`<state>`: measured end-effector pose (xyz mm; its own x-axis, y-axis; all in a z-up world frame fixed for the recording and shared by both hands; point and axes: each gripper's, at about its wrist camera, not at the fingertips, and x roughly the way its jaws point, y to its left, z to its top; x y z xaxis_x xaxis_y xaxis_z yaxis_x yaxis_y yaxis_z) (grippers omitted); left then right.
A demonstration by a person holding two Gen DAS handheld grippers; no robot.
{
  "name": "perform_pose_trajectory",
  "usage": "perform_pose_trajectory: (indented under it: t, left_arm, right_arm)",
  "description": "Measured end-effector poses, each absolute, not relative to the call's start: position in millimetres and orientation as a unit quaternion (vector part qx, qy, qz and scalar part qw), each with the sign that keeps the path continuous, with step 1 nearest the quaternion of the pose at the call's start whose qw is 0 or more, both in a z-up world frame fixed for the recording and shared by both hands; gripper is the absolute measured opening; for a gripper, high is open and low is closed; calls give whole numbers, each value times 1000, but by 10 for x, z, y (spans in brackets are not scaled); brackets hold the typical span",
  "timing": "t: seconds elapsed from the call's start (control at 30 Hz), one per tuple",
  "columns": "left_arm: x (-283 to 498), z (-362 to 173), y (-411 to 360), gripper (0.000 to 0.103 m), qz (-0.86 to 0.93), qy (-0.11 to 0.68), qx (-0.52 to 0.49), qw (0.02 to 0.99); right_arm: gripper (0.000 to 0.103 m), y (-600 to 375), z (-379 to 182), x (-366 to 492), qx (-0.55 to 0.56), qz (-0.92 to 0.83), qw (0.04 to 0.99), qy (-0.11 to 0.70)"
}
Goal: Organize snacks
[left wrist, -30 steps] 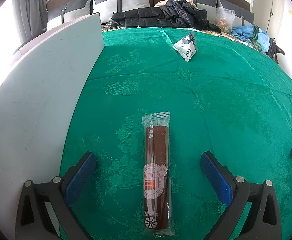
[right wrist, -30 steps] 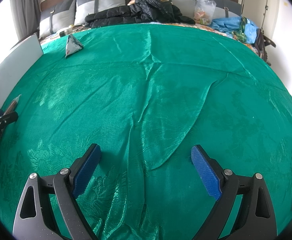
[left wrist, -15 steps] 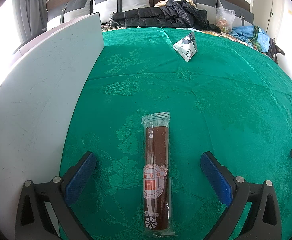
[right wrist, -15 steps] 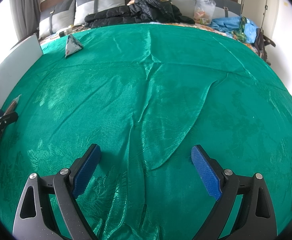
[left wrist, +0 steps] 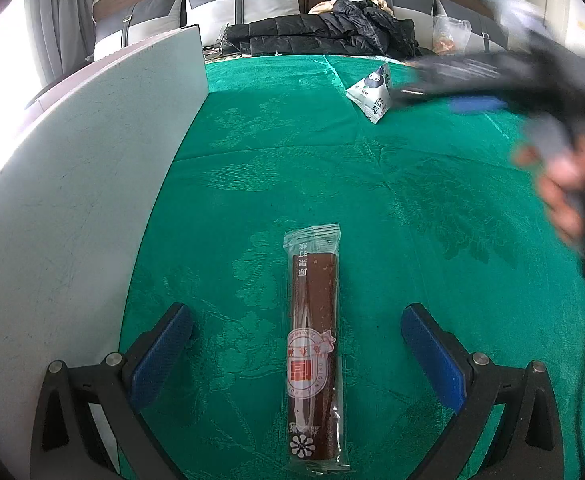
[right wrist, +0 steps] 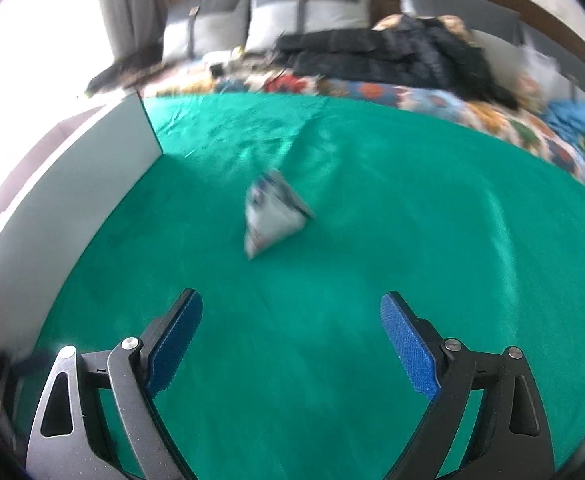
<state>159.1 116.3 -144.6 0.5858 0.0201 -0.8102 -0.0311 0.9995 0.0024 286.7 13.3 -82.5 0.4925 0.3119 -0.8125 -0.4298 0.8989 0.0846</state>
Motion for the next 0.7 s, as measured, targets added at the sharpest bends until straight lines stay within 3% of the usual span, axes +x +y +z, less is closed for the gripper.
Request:
perform_pose_trajectory:
  t: [0.23, 0.27, 0.3, 0.7]
  left_arm:
    - [1585, -1442, 1163, 103, 14, 455, -6, 890]
    - [1589, -1445, 1164, 103, 14, 455, -6, 890]
    - [1585, -1444, 1164, 103, 14, 455, -6, 890]
    - [1582, -1444, 1160, 103, 14, 455, -6, 891]
  right_arm:
    - [89, 632, -1078, 3383, -62, 204, 846, 489]
    - [59, 604, -1093, 3400, -55, 205, 843, 494]
    - [43, 589, -1114, 3410, -55, 196, 844, 497]
    - [42, -425, -674, 2675, 15, 208, 871, 445]
